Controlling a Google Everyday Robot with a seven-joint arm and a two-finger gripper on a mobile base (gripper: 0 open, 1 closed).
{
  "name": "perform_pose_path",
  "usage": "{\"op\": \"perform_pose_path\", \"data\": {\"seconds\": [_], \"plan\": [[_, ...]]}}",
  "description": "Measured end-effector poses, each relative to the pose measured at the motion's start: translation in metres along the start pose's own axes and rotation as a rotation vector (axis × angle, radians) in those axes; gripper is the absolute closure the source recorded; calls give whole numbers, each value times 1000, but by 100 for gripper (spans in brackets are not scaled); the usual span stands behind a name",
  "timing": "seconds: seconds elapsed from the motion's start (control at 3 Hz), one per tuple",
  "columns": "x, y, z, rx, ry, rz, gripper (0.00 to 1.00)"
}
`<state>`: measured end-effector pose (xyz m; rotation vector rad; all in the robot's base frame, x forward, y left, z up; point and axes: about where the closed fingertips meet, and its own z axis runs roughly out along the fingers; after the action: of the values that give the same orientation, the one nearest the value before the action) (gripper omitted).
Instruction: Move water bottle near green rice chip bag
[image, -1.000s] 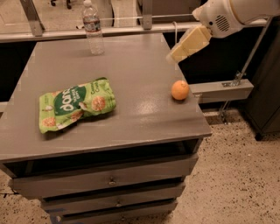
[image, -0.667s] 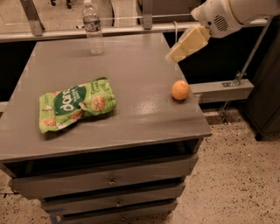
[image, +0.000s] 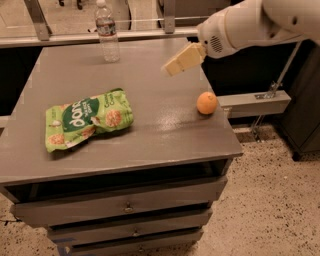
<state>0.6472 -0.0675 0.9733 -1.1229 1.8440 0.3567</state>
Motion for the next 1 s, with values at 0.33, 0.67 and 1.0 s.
{"op": "perform_pose_path", "data": {"seconds": [0.33,0.67,1.0], "plan": [[-22,-18,60,30,-122,48,0],[-52,-44,114,67,-228,65,0],[-81,-63,163,76,-296,69,0]]}}
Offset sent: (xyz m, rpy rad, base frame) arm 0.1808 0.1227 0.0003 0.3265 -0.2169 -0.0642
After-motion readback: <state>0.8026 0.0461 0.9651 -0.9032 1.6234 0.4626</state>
